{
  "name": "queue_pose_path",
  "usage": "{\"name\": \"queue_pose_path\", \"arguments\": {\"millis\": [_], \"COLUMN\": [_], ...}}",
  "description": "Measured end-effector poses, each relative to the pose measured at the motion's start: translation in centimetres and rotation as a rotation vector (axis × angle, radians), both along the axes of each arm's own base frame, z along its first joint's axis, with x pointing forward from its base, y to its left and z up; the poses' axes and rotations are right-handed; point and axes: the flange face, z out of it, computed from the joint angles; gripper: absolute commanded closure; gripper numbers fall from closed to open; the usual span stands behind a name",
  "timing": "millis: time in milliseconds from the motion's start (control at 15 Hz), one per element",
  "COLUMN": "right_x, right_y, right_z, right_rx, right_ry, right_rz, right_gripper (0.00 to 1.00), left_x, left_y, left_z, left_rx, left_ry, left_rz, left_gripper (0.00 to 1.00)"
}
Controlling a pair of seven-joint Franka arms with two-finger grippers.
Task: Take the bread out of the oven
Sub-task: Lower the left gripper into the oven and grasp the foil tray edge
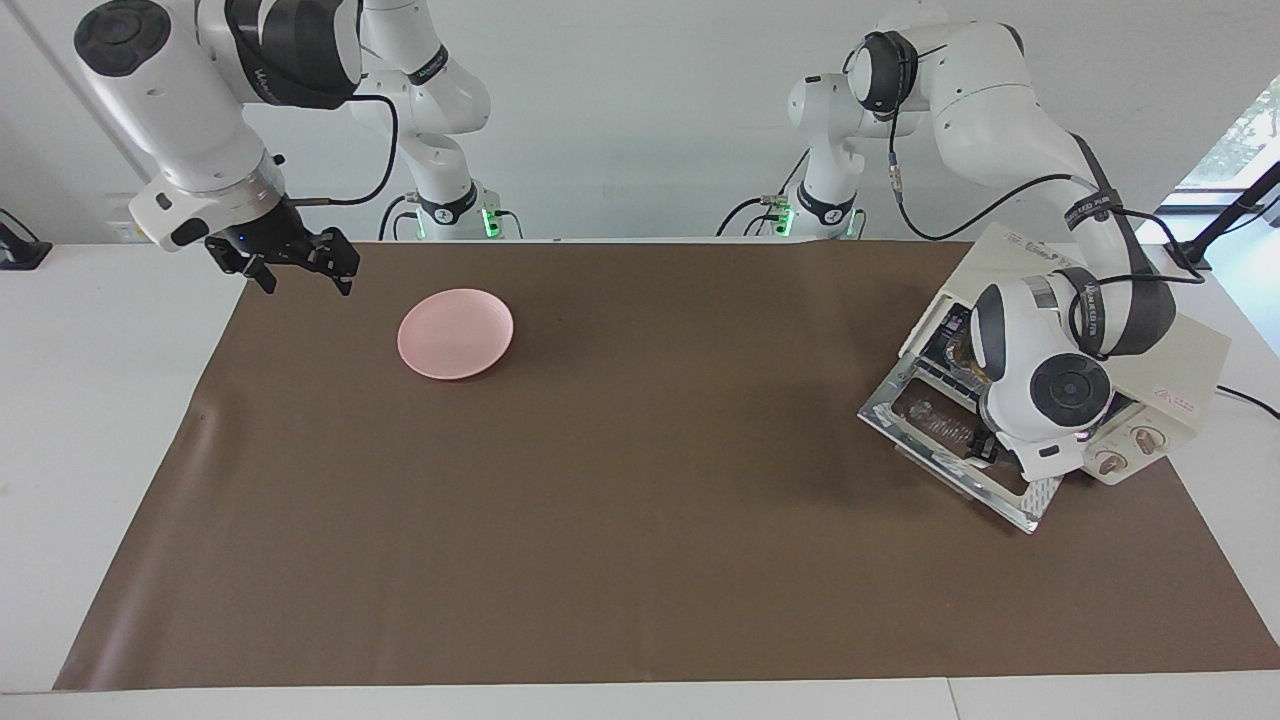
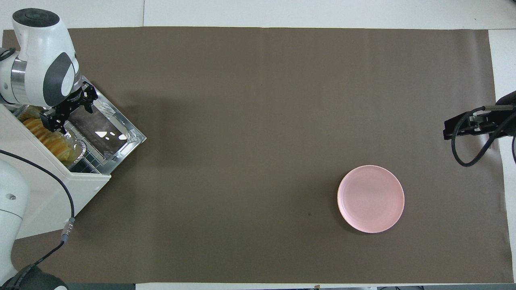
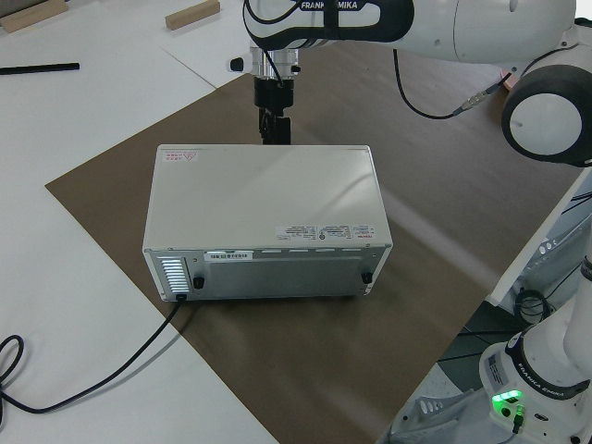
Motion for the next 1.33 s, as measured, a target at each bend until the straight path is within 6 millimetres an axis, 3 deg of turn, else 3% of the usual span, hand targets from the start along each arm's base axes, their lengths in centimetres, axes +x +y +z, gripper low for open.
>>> {"name": "queue_pose_path", "arguments": {"millis": [199,332,532,665,731,1329], "right_x": [0.0,0.0,0.0,0.0,0.0,0.0], "right_y": [0.0,0.0,0.0,0.0,0.0,0.0], "right_z": [0.0,0.0,0.0,0.0,0.0,0.0], "right_rx": [0.0,0.0,0.0,0.0,0.0,0.0], "right_ry": [0.0,0.0,0.0,0.0,0.0,0.0], "right_rz": [0.0,0.0,0.0,0.0,0.0,0.0], "right_gripper": [0.0,0.0,0.0,0.0,0.0,0.0], "left_x": [-0.4,-0.7,-0.9,-1.0,-1.0,-0.1], "left_y": [1.1,1.7,1.8,1.7,1.7,0.8], "left_z": [0.0,0.2,0.2,0.2,0.2,0.5], "left_rx": [0.0,0.0,-0.002,-0.002,-0.002,-0.014], "left_ry": [0.014,0.019,0.023,0.024,0.025,-0.033], "left_rz": [-0.005,-0.001,-0.003,-0.003,-0.004,-0.039], "left_gripper": [0.07,0.23,0.54,0.92,1.0,1.0]}}
